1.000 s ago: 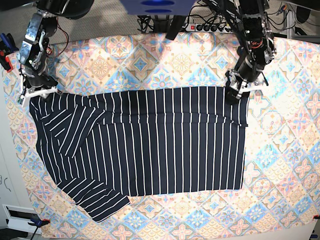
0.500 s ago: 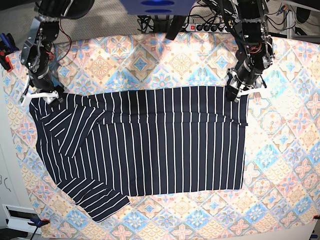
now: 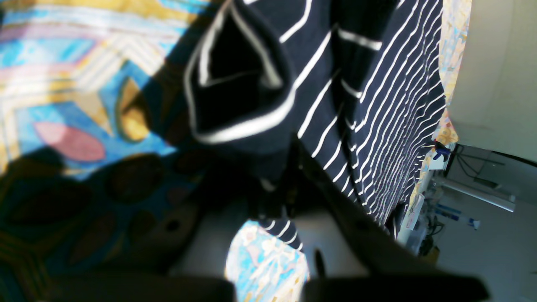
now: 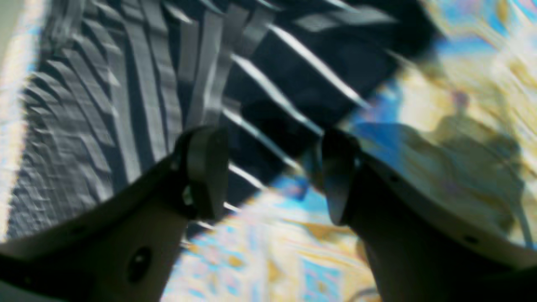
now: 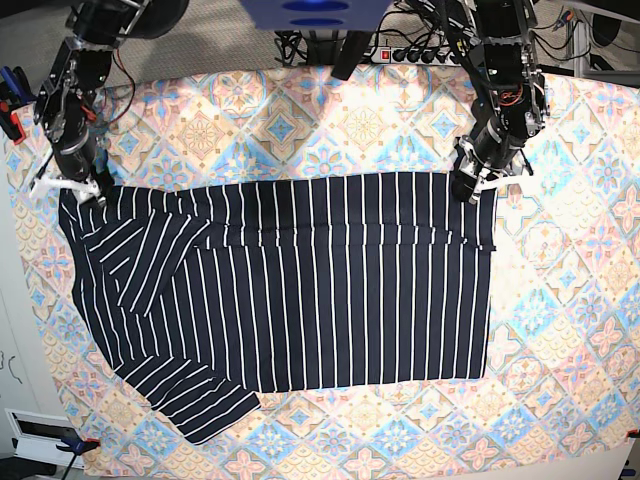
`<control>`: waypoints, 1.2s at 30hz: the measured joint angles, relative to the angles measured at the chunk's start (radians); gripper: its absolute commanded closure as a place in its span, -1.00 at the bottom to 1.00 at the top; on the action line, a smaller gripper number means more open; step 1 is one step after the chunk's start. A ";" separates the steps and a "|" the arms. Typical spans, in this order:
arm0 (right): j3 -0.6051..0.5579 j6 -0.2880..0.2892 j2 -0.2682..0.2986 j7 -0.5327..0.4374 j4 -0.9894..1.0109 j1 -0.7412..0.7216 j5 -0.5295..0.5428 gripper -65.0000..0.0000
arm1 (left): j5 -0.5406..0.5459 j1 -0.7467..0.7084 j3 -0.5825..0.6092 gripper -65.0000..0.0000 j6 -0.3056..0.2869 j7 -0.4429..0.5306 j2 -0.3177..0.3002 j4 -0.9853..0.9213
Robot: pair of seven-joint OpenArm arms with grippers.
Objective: Fold the T-shirt properly
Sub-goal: 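Regrasp the folded edge with both grippers and drag it back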
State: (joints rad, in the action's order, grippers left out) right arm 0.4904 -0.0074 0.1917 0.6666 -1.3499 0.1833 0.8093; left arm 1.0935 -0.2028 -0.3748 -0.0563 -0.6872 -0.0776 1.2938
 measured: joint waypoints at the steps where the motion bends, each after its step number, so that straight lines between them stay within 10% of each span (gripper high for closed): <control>1: 0.002 -0.005 0.000 0.000 0.006 -0.002 -0.005 -0.07 | 0.000 0.000 0.000 1.00 0.000 0.000 0.000 0.000; 19: 0.001 0.007 0.002 -0.013 0.119 -0.087 -0.011 -0.07 | 0.003 0.000 0.000 1.00 0.000 0.000 0.000 0.000; 27: 0.097 0.117 0.028 -0.114 0.438 -0.222 0.053 -0.07 | -0.001 -0.003 -0.005 1.00 0.000 0.003 0.011 0.001; 36: 0.090 0.055 0.006 -0.039 0.250 -0.144 -0.009 -0.07 | -0.001 -0.005 -0.002 1.00 0.000 0.007 0.014 0.002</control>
State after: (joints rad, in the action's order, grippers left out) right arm 0.5804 0.0479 0.1982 0.6277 -1.1000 0.0395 0.8001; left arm 1.0927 -0.2081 -0.3767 -0.0563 -0.6804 -0.0635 1.2957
